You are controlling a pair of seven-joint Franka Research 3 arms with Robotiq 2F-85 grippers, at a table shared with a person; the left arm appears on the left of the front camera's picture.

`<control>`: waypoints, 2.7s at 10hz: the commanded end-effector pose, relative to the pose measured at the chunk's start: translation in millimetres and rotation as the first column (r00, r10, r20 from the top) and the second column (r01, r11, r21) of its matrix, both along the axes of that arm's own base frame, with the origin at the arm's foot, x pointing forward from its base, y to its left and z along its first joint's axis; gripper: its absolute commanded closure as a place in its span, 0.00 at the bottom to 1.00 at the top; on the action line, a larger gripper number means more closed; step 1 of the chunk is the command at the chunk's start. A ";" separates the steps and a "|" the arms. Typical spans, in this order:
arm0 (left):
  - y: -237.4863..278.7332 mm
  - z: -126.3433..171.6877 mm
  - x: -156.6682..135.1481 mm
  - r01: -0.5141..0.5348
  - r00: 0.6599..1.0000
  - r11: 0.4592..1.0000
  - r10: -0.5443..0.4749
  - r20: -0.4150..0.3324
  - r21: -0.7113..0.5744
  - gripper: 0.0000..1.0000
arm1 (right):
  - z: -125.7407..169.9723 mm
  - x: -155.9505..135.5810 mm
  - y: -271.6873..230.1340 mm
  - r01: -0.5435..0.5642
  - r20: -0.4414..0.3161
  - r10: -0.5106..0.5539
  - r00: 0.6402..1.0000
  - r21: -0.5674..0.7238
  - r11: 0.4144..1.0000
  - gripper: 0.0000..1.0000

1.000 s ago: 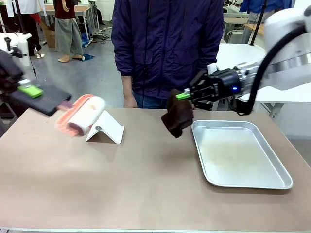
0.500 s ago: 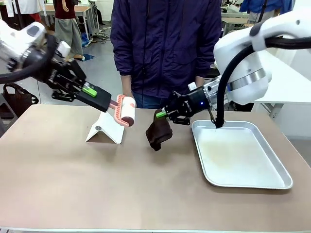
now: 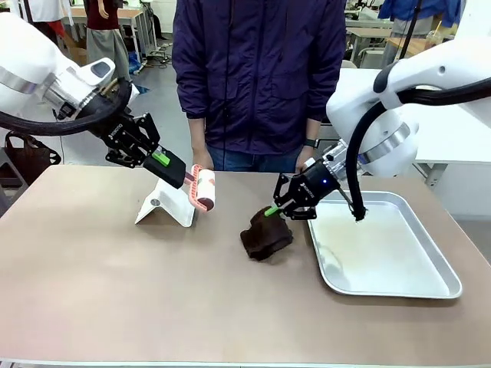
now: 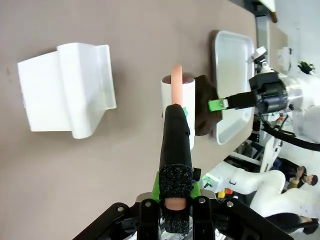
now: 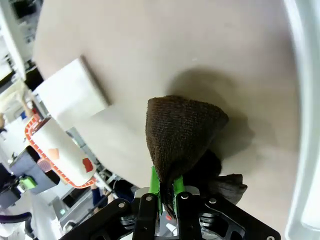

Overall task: Clean the surface of the table.
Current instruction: Return the Lint Roller and towel to their original positions.

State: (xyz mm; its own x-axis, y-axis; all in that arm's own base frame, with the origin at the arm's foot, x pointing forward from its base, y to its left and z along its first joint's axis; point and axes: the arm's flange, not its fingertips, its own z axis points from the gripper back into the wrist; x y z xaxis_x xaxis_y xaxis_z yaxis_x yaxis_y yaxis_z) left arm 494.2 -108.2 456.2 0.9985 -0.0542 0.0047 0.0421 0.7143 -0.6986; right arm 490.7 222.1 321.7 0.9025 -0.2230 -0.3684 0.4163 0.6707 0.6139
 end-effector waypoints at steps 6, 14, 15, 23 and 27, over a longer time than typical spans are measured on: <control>-2.4 -8.4 4.4 0.036 0.999 0.997 -0.035 -0.014 0.069 0.78 | 0.7 3.3 -7.1 0.005 0.005 -0.005 1.000 -0.031 1.000 0.89; -20.1 -12.6 27.2 -0.028 0.999 0.974 0.024 0.024 0.227 0.78 | 0.7 3.3 -7.1 0.005 0.005 -0.005 1.000 -0.031 1.000 0.89; -22.2 -13.9 31.5 -0.037 0.999 0.969 0.032 0.024 0.246 0.78 | 0.7 3.3 -7.1 0.005 0.005 -0.005 1.000 -0.031 1.000 0.89; -21.3 -30.0 57.5 -0.041 0.999 0.935 0.050 -0.016 0.353 0.78 | 0.7 3.3 -7.1 0.005 0.005 -0.005 1.000 -0.031 1.000 0.89; -20.8 -34.0 66.7 -0.034 0.997 0.929 0.057 -0.053 0.368 0.78 | 0.7 3.3 -7.1 0.005 0.005 -0.005 1.000 -0.031 1.000 0.89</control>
State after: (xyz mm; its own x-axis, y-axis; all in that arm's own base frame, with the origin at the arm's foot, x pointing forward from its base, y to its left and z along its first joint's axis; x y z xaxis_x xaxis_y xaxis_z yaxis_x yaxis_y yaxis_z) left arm 557.9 -130.8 429.2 0.9994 -0.0086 -0.0340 -0.0071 0.8997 -0.4364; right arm 494.9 213.9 321.9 0.9043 -0.2383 -0.3543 0.4142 0.6910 0.5924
